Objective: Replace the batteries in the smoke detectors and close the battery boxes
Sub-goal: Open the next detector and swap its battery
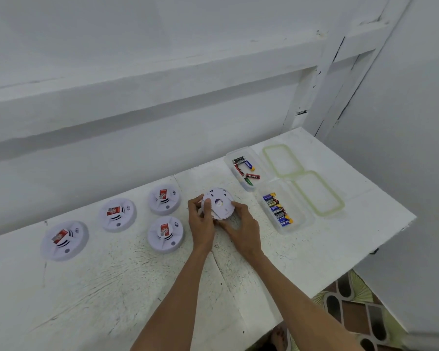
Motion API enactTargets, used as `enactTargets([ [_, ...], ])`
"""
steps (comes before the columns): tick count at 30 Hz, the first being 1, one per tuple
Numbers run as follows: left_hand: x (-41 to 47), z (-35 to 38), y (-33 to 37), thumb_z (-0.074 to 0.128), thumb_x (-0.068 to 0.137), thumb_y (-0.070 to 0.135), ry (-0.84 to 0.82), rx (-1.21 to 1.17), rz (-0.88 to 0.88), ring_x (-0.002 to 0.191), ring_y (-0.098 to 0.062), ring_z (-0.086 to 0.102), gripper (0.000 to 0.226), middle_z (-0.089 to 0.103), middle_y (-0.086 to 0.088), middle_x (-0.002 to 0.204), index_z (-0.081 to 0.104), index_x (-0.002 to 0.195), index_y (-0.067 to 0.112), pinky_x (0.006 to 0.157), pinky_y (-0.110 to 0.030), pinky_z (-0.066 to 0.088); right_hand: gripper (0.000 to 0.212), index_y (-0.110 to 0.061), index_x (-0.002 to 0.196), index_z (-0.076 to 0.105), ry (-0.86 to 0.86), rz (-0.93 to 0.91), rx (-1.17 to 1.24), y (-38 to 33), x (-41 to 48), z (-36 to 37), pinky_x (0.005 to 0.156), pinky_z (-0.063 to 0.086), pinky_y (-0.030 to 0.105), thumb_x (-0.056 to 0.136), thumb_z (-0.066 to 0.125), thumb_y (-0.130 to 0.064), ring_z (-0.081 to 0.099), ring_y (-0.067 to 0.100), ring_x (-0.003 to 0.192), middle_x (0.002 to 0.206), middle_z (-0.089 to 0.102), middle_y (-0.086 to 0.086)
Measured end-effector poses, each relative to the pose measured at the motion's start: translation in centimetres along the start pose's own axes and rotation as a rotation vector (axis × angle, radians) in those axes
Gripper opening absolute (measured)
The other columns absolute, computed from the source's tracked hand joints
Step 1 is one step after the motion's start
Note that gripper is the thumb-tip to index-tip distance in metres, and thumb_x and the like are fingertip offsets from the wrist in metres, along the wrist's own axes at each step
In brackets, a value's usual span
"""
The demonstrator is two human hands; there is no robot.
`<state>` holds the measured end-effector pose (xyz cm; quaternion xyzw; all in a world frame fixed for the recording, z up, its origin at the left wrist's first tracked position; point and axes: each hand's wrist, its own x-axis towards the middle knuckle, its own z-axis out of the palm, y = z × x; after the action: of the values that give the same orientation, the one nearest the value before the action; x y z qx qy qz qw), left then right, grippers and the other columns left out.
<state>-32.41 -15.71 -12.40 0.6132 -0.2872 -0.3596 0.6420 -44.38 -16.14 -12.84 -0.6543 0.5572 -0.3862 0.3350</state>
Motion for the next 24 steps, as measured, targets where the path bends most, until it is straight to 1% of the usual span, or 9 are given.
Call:
enactTargets([
  [2, -0.2, 0.1, 0.0, 0.05, 0.11, 0.028, 0.007, -0.011, -0.01, 0.113, -0.008, 0.064, 0.016, 0.067, 0.01, 0.117, 0.058, 0.123, 0.023, 0.088, -0.027, 0.056, 0.068, -0.028, 0.135, 0.047, 0.002, -0.031, -0.016, 0.2, 0.0, 0.1, 0.099, 0.05, 0.027, 0.078, 0.077, -0.05, 0.054, 0.005, 0.124, 0.138, 0.055, -0.012],
  [5, -0.2, 0.0, -0.3, 0.044, 0.107, 0.028, -0.001, -0.063, -0.061, 0.124, -0.011, 0.061, 0.029, 0.068, 0.011, 0.128, 0.064, 0.128, 0.027, 0.102, -0.047, 0.055, 0.063, -0.028, 0.138, 0.046, 0.019, -0.077, -0.058, 0.3, 0.0, 0.1, 0.102, 0.049, 0.031, 0.083, 0.074, -0.035, 0.052, 0.006, 0.125, 0.139, 0.054, -0.011],
  [7, -0.2, -0.1, -0.2, 0.043, 0.102, 0.023, -0.021, -0.098, -0.099, 0.131, -0.018, 0.059, 0.039, 0.066, 0.008, 0.135, 0.064, 0.134, 0.029, 0.102, -0.055, 0.055, 0.056, -0.026, 0.139, 0.047, 0.036, -0.097, -0.096, 0.4, -0.1, 0.1, 0.101, 0.05, 0.037, 0.088, 0.07, -0.027, 0.053, 0.01, 0.124, 0.139, 0.055, -0.008],
  [8, -0.2, -0.1, 0.0, 0.043, 0.099, 0.021, -0.023, -0.117, -0.119, 0.132, -0.02, 0.058, 0.043, 0.065, 0.006, 0.138, 0.064, 0.137, 0.027, 0.101, -0.056, 0.056, 0.054, -0.025, 0.139, 0.047, 0.045, -0.102, -0.096, 0.4, -0.1, 0.1, 0.102, 0.049, 0.039, 0.09, 0.069, -0.024, 0.051, 0.011, 0.126, 0.14, 0.054, -0.007],
  [13, -0.7, 0.0, 0.2, 0.039, 0.089, 0.017, -0.037, -0.176, -0.11, 0.122, -0.018, 0.066, 0.056, 0.067, -0.002, 0.136, 0.06, 0.142, 0.012, 0.094, -0.045, 0.061, 0.045, -0.024, 0.137, 0.052, 0.067, -0.12, 0.002, 0.6, -0.1, -0.2, 0.106, 0.047, 0.039, 0.094, 0.065, -0.021, 0.044, 0.009, 0.136, 0.148, 0.048, -0.005],
  [17, -0.7, 0.1, 0.0, 0.036, 0.098, 0.001, -0.031, -0.154, -0.098, 0.122, -0.022, 0.066, 0.049, 0.068, -0.002, 0.134, 0.061, 0.138, 0.013, 0.09, -0.039, 0.062, 0.044, -0.026, 0.138, 0.051, 0.074, -0.112, 0.014, 0.8, 0.0, -0.1, 0.105, 0.048, 0.035, 0.096, 0.064, -0.024, 0.047, 0.008, 0.134, 0.147, 0.05, -0.007],
  [20, -0.7, 0.1, -0.5, 0.036, 0.097, 0.003, -0.05, -0.108, -0.057, 0.12, -0.023, 0.068, 0.05, 0.069, -0.005, 0.134, 0.062, 0.14, 0.012, 0.093, -0.043, 0.061, 0.04, -0.026, 0.135, 0.052, 0.094, -0.075, 0.052, 0.5, 0.0, -0.2, 0.1, 0.05, 0.025, 0.097, 0.062, -0.028, 0.055, 0.005, 0.124, 0.138, 0.057, -0.009],
  [22, -0.7, 0.1, -0.7, 0.04, 0.096, 0.006, -0.07, -0.047, -0.017, 0.115, -0.024, 0.07, 0.048, 0.07, -0.005, 0.128, 0.063, 0.137, 0.016, 0.091, -0.039, 0.062, 0.035, -0.025, 0.132, 0.053, 0.101, -0.028, 0.077, 0.1, -0.1, -0.4, 0.092, 0.051, 0.018, 0.099, 0.057, -0.035, 0.06, 0.0, 0.112, 0.128, 0.062, -0.01],
  [24, -0.7, 0.2, -0.7, 0.046, 0.099, 0.001, -0.072, 0.008, 0.015, 0.113, -0.022, 0.069, 0.044, 0.069, -0.004, 0.125, 0.062, 0.134, 0.023, 0.087, -0.03, 0.061, 0.033, -0.023, 0.128, 0.054, 0.113, 0.009, 0.082, -0.3, -0.1, -0.5, 0.082, 0.049, 0.01, 0.1, 0.052, -0.041, 0.063, -0.003, 0.1, 0.117, 0.066, -0.011],
])
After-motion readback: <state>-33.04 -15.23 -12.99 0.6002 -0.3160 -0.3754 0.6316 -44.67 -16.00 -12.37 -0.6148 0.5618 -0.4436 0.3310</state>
